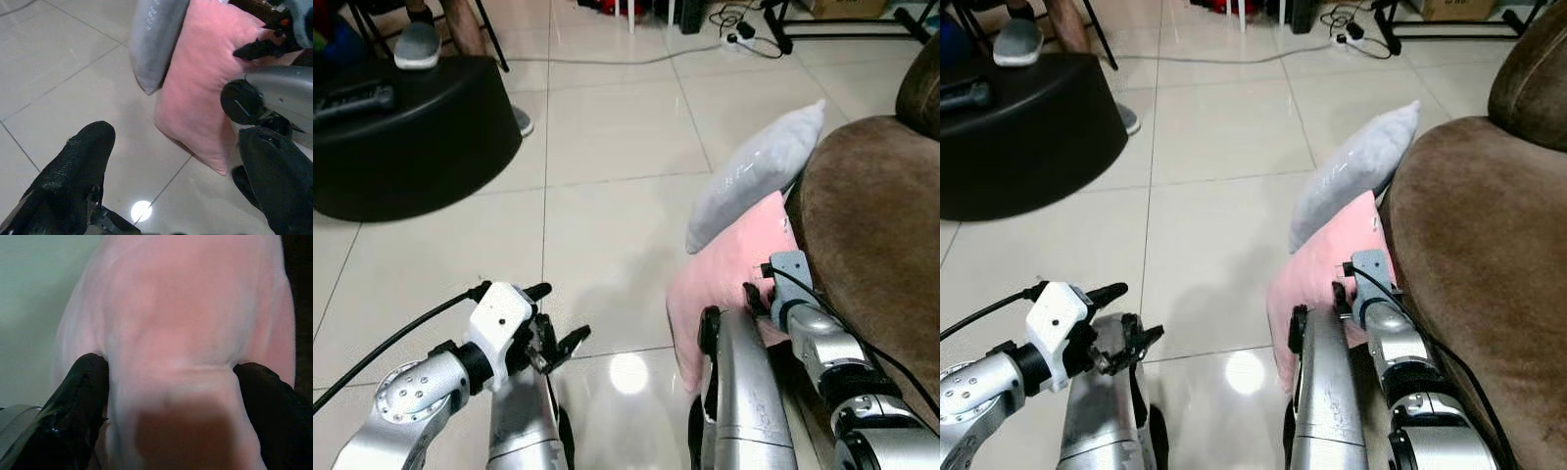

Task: Move the pillow to the sofa from floor

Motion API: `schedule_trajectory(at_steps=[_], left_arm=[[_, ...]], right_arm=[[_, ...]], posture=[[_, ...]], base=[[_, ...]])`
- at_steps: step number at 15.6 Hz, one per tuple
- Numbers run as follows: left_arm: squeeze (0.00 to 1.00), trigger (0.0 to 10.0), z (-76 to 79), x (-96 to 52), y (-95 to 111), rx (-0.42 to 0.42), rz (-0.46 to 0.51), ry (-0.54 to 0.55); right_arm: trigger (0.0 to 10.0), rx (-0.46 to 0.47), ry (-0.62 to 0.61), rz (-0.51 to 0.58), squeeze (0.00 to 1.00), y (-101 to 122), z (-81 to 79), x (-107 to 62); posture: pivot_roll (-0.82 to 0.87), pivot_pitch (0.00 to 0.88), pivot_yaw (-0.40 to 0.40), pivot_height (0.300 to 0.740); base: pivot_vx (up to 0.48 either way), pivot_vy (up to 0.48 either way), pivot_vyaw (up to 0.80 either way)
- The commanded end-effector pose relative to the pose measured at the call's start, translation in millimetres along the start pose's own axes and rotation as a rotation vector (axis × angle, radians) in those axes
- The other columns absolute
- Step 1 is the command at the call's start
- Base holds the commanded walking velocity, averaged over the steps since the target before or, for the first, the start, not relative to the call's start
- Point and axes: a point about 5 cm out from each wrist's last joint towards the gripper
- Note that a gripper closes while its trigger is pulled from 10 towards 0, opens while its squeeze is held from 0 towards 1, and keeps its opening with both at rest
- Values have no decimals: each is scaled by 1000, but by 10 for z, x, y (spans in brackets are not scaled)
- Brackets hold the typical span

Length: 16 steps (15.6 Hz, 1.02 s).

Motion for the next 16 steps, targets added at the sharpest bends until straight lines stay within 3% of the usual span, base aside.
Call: schedule_trajectory(at_steps=[1, 4, 9, 16], left_arm=[[667, 10000, 14, -34, 2, -1, -10, -13], [667, 10000, 27, -23, -12, 7, -22, -30], [663, 10000, 16, 7, -10, 15, -25, -31], [663, 10000, -19, 66, -15, 30, -21, -26]], right_arm=[[0, 8, 7, -15, 0, -48, -6, 4], [0, -48, 0, -19, 0, -76, 10, 4], [0, 24, 0, -31, 0, -107, -24, 17], [0, -6, 19, -19, 0, -49, -114, 40]], posture=[[24, 190, 42, 438], [25, 179, 43, 438], [27, 161, 42, 438], [25, 133, 41, 438]], base=[[0, 0, 0], [0, 0, 0], [0, 0, 0], [0, 0, 0]])
Point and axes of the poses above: a point about 5 cm out from each wrist's last joint towards the gripper, its own x axis pointing out of the wrist towards the gripper, its own y axis along the axis of the wrist's last joint, z = x × y, and after that the axes turned 3 degrees about x, right-handed
